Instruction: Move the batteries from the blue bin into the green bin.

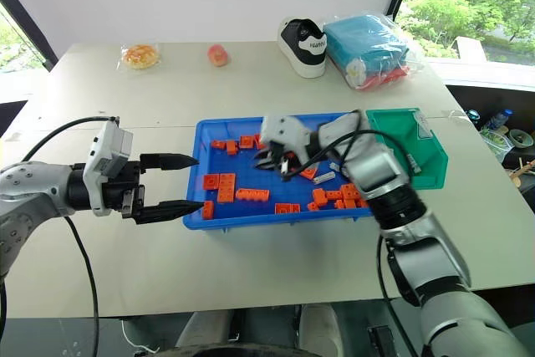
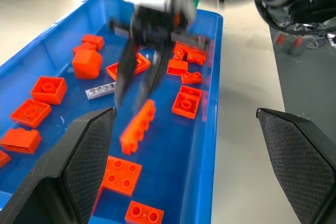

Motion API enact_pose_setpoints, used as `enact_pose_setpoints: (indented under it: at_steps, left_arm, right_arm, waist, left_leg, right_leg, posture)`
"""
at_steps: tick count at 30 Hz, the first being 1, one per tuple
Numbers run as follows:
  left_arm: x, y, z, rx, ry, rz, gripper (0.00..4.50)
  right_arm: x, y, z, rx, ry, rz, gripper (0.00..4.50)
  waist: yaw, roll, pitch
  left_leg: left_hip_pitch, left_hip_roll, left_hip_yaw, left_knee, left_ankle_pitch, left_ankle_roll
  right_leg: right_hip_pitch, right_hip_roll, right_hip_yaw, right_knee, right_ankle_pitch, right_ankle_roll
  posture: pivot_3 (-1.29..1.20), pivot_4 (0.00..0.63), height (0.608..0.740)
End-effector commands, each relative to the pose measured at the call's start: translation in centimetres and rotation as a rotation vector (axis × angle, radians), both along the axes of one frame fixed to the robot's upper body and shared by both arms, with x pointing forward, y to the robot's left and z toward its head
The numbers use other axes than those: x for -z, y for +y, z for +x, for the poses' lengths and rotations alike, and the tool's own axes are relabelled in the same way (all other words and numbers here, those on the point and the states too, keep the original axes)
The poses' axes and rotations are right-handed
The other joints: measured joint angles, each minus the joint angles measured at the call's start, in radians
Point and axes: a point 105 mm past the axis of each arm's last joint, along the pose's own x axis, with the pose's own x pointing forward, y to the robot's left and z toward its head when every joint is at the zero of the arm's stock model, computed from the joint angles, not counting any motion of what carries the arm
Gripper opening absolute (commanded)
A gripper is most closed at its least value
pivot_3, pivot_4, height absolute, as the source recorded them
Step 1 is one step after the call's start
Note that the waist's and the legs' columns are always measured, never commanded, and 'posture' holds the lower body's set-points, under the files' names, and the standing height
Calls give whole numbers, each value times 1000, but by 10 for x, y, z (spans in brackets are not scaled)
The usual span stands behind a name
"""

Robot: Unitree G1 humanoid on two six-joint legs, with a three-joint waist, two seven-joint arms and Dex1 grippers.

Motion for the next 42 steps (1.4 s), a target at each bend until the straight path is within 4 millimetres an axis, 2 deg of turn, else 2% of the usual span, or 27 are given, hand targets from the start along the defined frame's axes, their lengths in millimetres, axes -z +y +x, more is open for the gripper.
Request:
enact_pose_setpoints:
  at_steps: [1, 5, 9, 12, 17, 22, 29, 42]
  left_arm:
    - [-11, 1, 2, 1, -44, -23, 4500]
    - [-13, 1, 6, 10, -51, -23, 4500]
    - [-13, -1, 7, 27, -48, -16, 4500]
    - [-13, -3, 9, 35, -50, -15, 4500]
    - [-12, -6, 8, 49, -45, -14, 4500]
    - [-11, -7, 7, 56, -44, -7, 4500]
    - [-12, -7, 5, 52, -46, -8, 4500]
    - [-11, -7, 4, 37, -51, -12, 4500]
  right_arm:
    - [-26, -32, 0, 128, -42, 54, 839]
    - [-22, -54, -3, 191, -42, 7, 839]
    - [-13, -71, 3, 248, -59, -52, 839]
    - [-8, -78, 5, 280, -35, -67, 1685]
    - [-1, -73, 9, 290, -53, -80, 4167]
    - [11, -41, 6, 271, 23, -37, 4167]
    - [29, -17, 10, 308, 141, -2, 4167]
    - [53, -14, 36, 379, 166, -35, 4167]
  waist:
    - [6, -1, 0]
    - [12, -1, -1]
    - [8, -2, -1]
    - [9, -1, -1]
    - [10, -2, -1]
    - [9, -2, -1]
    - [11, -2, -1]
    - [7, -2, -1]
  left_leg:
    - [0, 0, 0, 0, 0, 0]
    - [-1, -1, 0, 2, 0, 0]
    - [0, 0, 1, 2, 0, 0]
    - [0, 0, 1, 1, 0, 0]
    - [-1, 0, 1, 2, 0, 0]
    - [-1, 0, 0, 2, 0, 0]
    - [-1, 0, 0, 4, 0, 0]
    - [-1, 0, 0, 3, 0, 0]
  right_leg:
    - [0, 0, 0, 0, 0, 0]
    - [-1, -1, 0, -1, -1, -1]
    - [1, 0, 0, -1, -3, -2]
    - [0, 0, 0, 0, -2, -3]
    - [0, 0, 0, 0, -1, 0]
    - [0, 0, 0, 0, 0, -1]
    - [0, 0, 0, 0, 0, -1]
    - [0, 0, 0, 0, 0, 0]
  posture:
    - [0, 150, 725]
    - [0, 150, 725]
    - [0, 150, 725]
    - [0, 150, 725]
    - [0, 150, 725]
    - [0, 150, 725]
    - [0, 150, 725]
    - [0, 150, 725]
